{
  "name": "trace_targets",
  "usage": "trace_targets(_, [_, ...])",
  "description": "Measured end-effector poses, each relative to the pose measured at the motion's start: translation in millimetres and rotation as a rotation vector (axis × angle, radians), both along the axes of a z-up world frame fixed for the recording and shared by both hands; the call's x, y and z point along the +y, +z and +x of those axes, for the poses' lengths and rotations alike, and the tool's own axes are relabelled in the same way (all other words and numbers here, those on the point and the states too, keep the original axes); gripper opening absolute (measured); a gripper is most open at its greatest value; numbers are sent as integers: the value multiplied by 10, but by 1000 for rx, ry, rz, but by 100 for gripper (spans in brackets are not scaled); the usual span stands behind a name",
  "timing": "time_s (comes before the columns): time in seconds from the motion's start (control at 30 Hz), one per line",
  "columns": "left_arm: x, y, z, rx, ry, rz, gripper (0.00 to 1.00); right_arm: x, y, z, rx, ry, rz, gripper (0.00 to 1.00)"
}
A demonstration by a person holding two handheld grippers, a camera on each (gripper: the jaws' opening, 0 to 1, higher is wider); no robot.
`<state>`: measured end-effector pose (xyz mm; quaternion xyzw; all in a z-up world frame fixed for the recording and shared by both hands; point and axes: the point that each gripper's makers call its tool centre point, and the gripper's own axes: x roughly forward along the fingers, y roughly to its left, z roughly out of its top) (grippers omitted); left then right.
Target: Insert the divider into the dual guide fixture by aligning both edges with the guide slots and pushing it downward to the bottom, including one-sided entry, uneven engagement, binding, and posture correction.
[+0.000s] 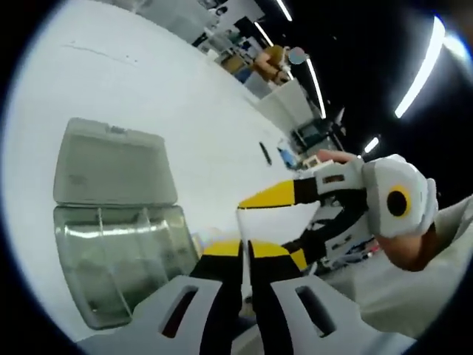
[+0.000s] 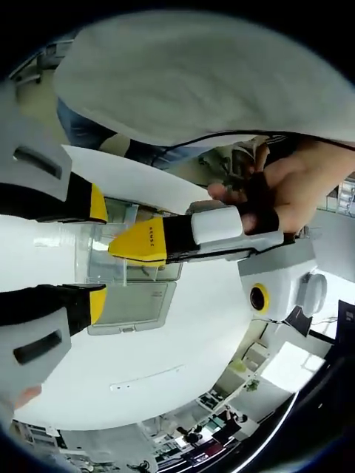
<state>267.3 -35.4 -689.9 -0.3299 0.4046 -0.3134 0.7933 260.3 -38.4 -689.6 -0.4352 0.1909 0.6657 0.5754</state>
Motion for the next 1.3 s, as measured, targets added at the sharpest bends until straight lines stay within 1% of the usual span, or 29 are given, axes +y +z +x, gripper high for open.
trace_targets(0.13, [-4, -3, -17, 17, 0, 2, 0, 1, -8, -11, -5, 5, -5, 27])
trace_targets(0.4, [11, -4, -15, 24, 12, 6, 0, 14, -4, -8, -17, -1, -2, 27])
trace_targets(0.6, [28, 13, -13, 17, 22, 1, 0, 30, 3, -2, -37, 4, 4, 29])
trace_targets(0.63, [26, 18, -17, 13, 18, 1, 0, 50, 23, 7, -49, 6, 18, 29])
trace_targets(0.67, [30, 9, -22, 4, 11, 15, 0, 48, 27, -2, -43, 9, 15, 27])
trace_targets(0.7, [26, 9, -35, 3, 6, 14, 0, 42, 27, 11, -39, -1, 7, 27])
trace_targets(0.8, [27, 6, -43, -3, 3, 16, 0, 45, 35, 46, -48, -16, 6, 33])
trace_targets(0.9, [39, -4, -49, -10, -2, 24, 0, 38, 43, 60, -46, -22, 7, 31])
trace_targets(1.0, [65, -13, -56, -30, -5, 38, 0, -1, 45, 95, -39, -38, 1, 30])
trace_targets(1.07, [78, -1, -51, -61, -12, 53, 0, -20, 45, 110, -34, -42, 0, 28])
trace_targets(1.13, [84, 6, -46, -88, -16, 65, 0, -24, 56, 90, 0, -55, 13, 27])
trace_targets(1.23, [81, 12, -52, -105, -29, 77, 0, -42, 70, 125, -10, -59, 10, 27])
trace_targets(1.3, [84, 18, -47, -125, -35, 83, 0, -55, 75, 140, -4, -61, 6, 26])
